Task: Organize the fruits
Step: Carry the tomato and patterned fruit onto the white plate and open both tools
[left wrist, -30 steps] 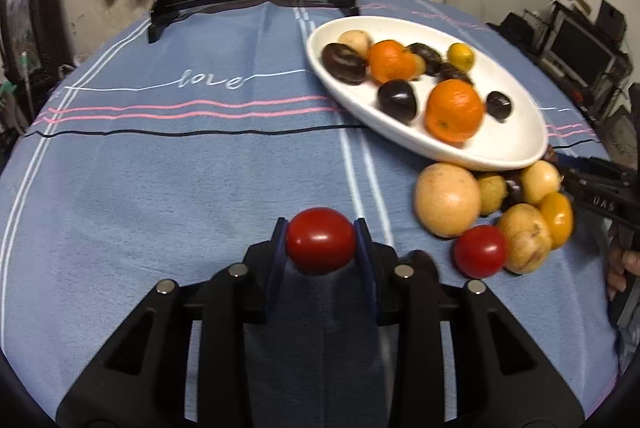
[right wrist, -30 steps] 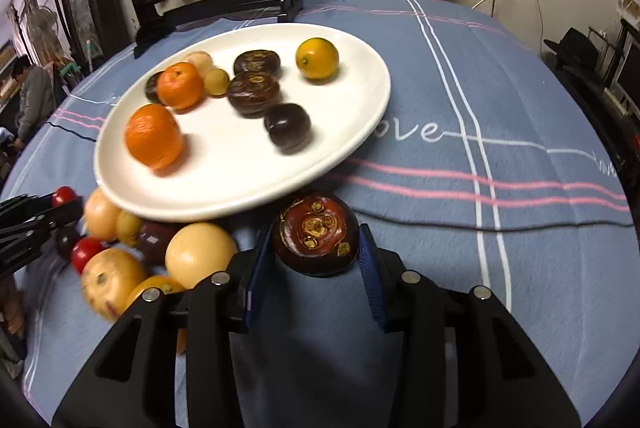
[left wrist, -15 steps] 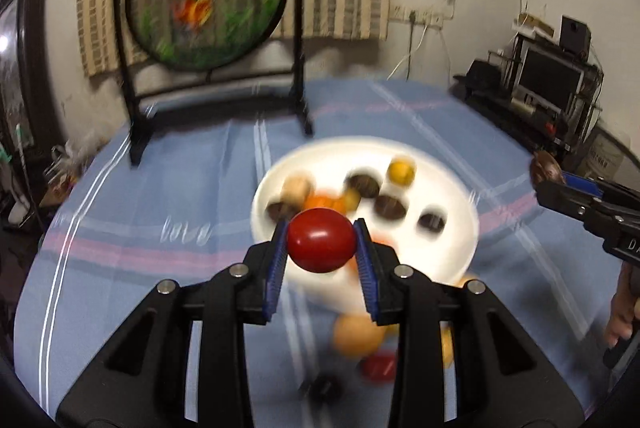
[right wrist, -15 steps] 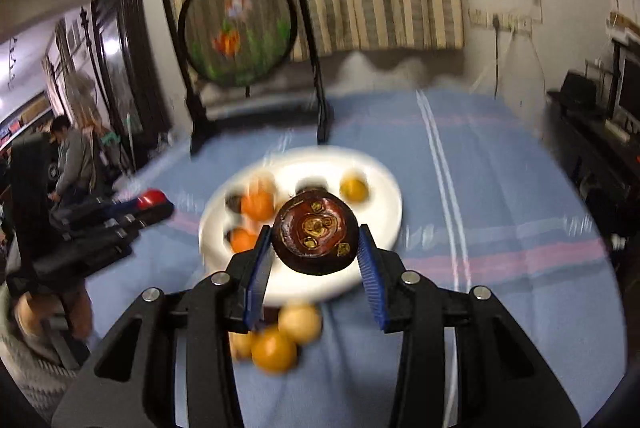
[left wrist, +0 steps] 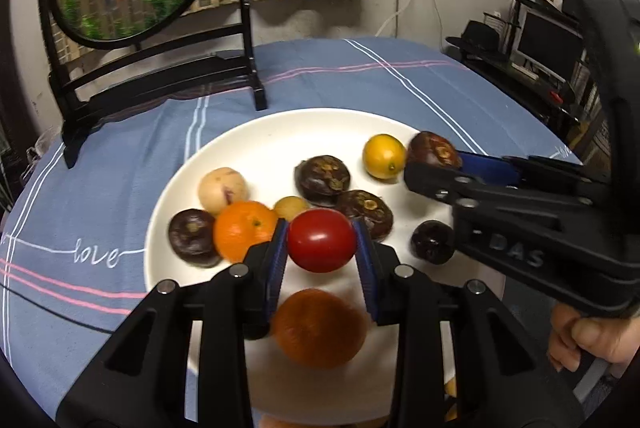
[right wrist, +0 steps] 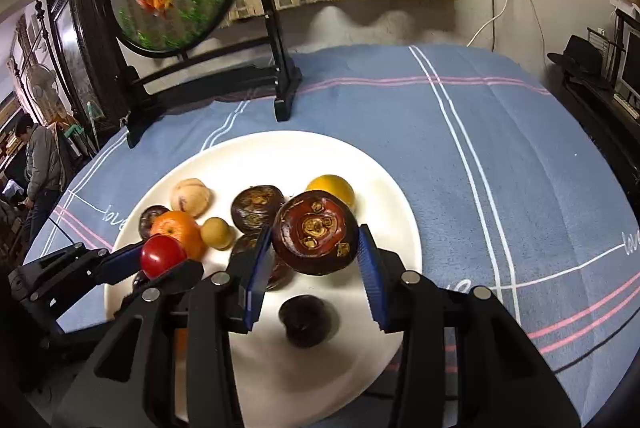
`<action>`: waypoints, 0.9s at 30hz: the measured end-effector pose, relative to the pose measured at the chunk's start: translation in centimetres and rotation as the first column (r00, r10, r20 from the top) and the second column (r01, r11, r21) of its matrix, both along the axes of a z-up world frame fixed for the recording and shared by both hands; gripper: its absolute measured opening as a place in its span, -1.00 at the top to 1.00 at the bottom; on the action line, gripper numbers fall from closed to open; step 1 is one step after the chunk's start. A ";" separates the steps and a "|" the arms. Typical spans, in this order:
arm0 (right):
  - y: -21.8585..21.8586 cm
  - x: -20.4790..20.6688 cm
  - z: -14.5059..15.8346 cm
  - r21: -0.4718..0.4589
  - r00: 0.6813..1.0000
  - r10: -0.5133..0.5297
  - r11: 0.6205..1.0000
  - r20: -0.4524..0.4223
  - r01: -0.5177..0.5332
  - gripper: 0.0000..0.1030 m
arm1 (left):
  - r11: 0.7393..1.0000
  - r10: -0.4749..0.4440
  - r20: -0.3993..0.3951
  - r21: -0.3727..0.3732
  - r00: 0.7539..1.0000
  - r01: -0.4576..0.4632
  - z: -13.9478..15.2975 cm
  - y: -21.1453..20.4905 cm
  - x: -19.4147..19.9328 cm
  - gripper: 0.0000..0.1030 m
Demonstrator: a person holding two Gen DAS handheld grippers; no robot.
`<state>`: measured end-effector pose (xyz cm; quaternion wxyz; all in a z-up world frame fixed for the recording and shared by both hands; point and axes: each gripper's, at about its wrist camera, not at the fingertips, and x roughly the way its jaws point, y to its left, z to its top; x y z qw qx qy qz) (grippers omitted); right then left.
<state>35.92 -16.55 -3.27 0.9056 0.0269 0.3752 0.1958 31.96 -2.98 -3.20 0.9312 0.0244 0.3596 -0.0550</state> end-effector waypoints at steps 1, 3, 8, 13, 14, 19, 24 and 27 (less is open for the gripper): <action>0.0 0.2 -0.2 -0.002 1.000 -0.001 1.000 -0.002 0.001 0.17 | 1.000 -0.006 -0.001 0.009 1.000 0.006 -0.2 -0.2 0.1 0.35; 0.1 0.5 -0.4 -0.016 1.000 -0.003 1.000 -0.005 0.003 0.17 | 0.999 -0.016 0.001 0.028 1.000 0.016 -0.6 -0.6 0.2 0.34; 0.1 0.9 -0.9 -0.018 1.000 -0.004 1.000 -0.019 0.004 0.14 | 0.999 -0.017 0.009 0.036 1.000 0.017 -0.6 -0.9 0.0 0.19; -0.1 0.4 -0.4 -0.009 1.000 -0.020 1.000 0.009 0.020 -0.27 | 0.998 -0.019 0.054 0.059 0.998 0.016 0.0 -1.3 -0.7 -0.30; -0.2 0.3 -0.3 -0.009 1.000 -0.021 1.000 0.014 0.021 -0.27 | 0.998 -0.020 0.058 0.067 0.998 0.016 0.1 -1.4 -0.8 -0.33; -1.3 -0.5 0.5 0.011 0.999 -0.040 0.999 0.029 0.040 -0.27 | 0.996 -0.016 0.100 0.088 0.995 0.007 0.5 -1.6 -1.8 -0.52; -2.9 -2.3 1.5 0.063 0.997 -0.065 0.996 0.036 0.062 -0.27 | 0.996 0.000 0.152 0.090 0.988 -0.014 1.7 -1.2 -3.7 -0.69; -3.6 -4.4 1.9 0.107 0.997 -0.071 0.992 0.040 0.067 -0.27 | 0.997 0.013 0.168 0.076 0.986 -0.026 2.4 -0.7 -5.2 -0.72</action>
